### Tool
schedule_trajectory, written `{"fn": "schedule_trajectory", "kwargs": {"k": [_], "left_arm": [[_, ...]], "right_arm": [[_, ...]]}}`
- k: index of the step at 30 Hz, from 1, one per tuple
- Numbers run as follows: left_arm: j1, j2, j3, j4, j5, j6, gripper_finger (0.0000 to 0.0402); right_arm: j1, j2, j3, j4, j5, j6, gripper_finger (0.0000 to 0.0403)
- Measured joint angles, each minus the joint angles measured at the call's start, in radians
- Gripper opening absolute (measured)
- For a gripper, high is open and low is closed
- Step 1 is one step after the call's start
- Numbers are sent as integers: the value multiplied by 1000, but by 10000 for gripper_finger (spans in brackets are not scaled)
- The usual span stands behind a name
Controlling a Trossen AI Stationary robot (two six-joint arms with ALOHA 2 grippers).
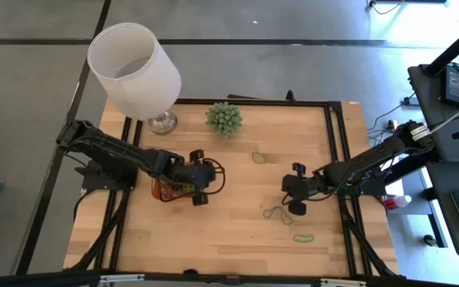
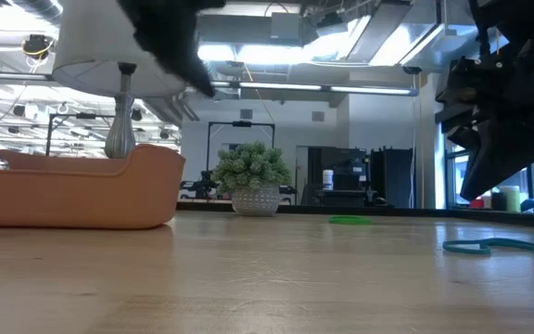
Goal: Pick and place rubber bands into bin
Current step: Put the green rubber band into the orange bin
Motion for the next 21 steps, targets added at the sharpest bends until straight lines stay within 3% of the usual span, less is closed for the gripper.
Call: {"fn": "schedule_trajectory", "kwargs": {"k": [3, 8, 13, 21], "left_arm": [[0, 0, 0, 100, -15, 67, 2], [5, 0, 0, 190, -27, 158, 2], [6, 0, -3, 186, -11, 179, 3], [6, 0, -5, 179, -29, 180, 3]], "right_arm": [[-9, 0, 0, 36, 0, -65, 8], [-1, 0, 51, -4, 1, 15, 3], [102, 1, 164, -171, -3, 101, 2], [320, 9, 261, -330, -8, 412, 1]]}}
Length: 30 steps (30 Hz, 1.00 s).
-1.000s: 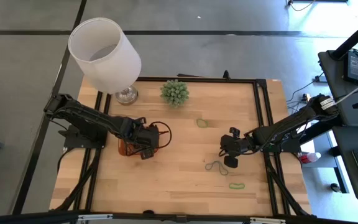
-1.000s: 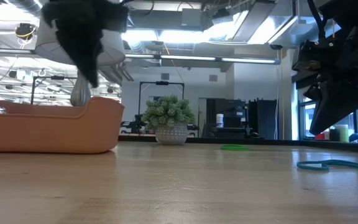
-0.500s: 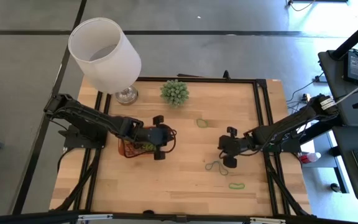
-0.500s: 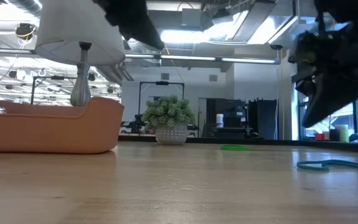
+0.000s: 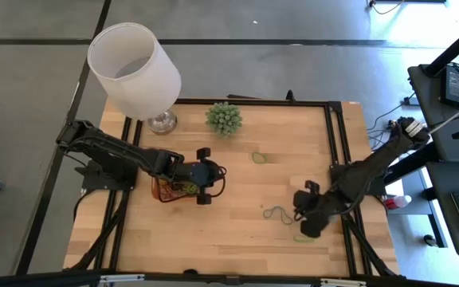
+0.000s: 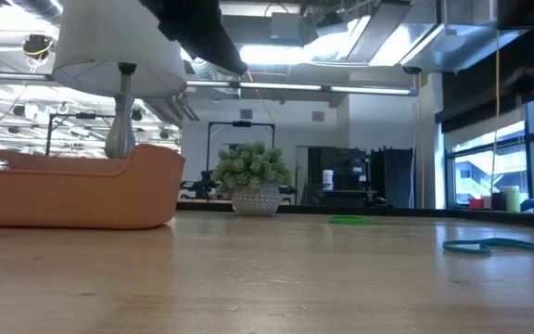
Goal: Pick and place rubber bands into bin
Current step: Put the green rubber band into the orange bin
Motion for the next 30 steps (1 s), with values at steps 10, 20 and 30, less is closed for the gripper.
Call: {"fn": "schedule_trajectory", "kwargs": {"k": [10, 20, 30], "left_arm": [[0, 0, 0, 7, -8, 69, 2], [0, 0, -1, 7, -8, 61, 2], [0, 1, -2, 19, -9, 41, 3]], "right_arm": [[193, 77, 0, 0, -58, 254, 36], [238, 325, 0, 193, -57, 116, 75], [238, 448, 8, 251, -35, 85, 57]]}}
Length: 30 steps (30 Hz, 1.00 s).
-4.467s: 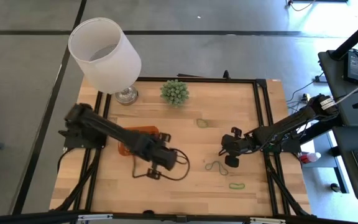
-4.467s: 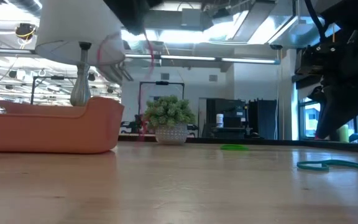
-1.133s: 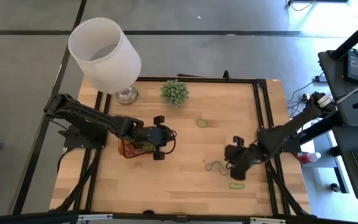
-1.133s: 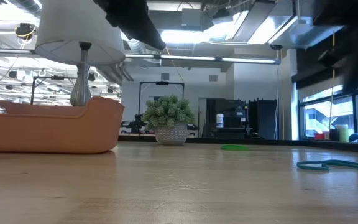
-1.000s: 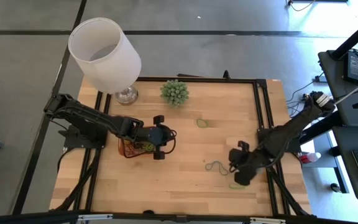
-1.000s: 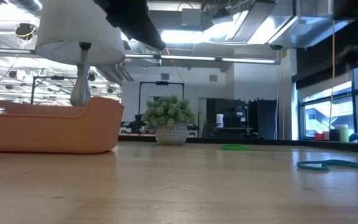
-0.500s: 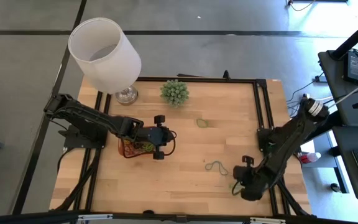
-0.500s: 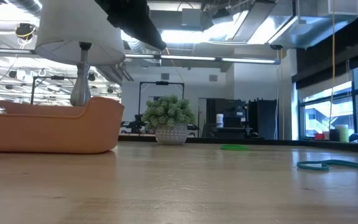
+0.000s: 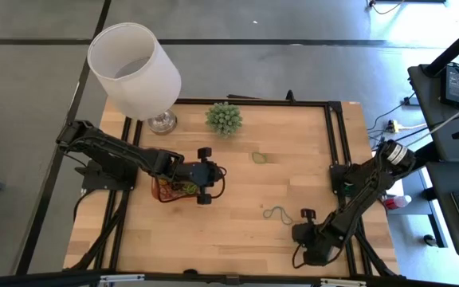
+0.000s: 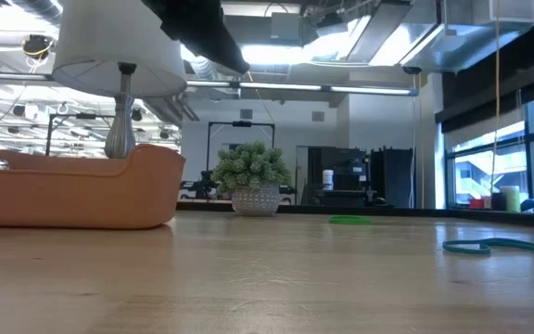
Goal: Pick and place rubber bands into bin
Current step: Put the green rubber band into the orange bin
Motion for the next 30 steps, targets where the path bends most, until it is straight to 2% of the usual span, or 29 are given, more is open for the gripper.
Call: {"fn": "schedule_trajectory", "kwargs": {"k": [4, 30], "left_arm": [[0, 0, 0, 19, 2, -2, 3], [0, 11, 0, 38, 12, -15, 3]], "right_arm": [[0, -2, -4, 18, 2, -57, 9], [-1, -15, -8, 22, 13, -99, 2]]}}
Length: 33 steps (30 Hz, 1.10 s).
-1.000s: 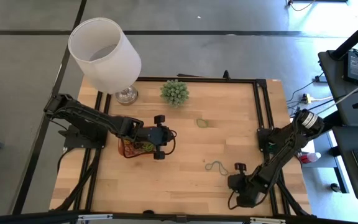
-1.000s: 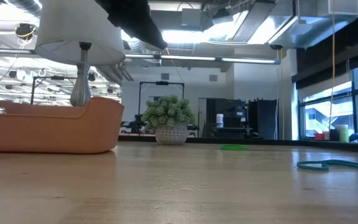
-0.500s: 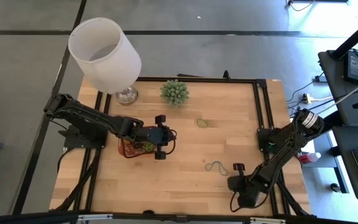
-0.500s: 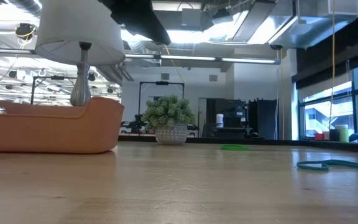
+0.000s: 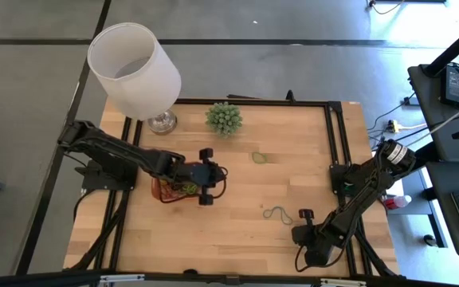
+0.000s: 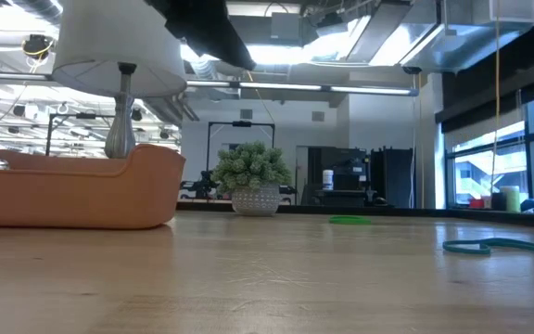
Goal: Pick and place rubber bands into bin
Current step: Put the green rubber band into the orange bin
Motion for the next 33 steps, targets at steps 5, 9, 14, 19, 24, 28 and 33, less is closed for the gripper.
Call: {"fn": "schedule_trajectory", "kwargs": {"k": [5, 9, 14, 19, 24, 28, 33], "left_arm": [[0, 39, 0, 0, 0, -1, 3], [0, 82, 0, 5, 0, -3, 2], [0, 143, 0, 56, -1, -11, 3], [0, 196, 0, 161, 3, 15, 2], [0, 238, 0, 227, 4, 17, 2], [0, 257, 0, 249, 5, 17, 3], [0, 257, 0, 247, 5, 17, 2]], "right_arm": [[0, 0, 0, 1, 2, 0, 7], [0, 0, -1, 2, 2, 0, 9], [0, 0, -1, 5, 2, 1, 9], [0, 0, -2, 24, 3, 2, 10], [0, 0, -2, 31, 4, 3, 10], [0, 0, -2, 32, 4, 3, 10], [-2, -5, 8, 20, 3, 38, 10]]}}
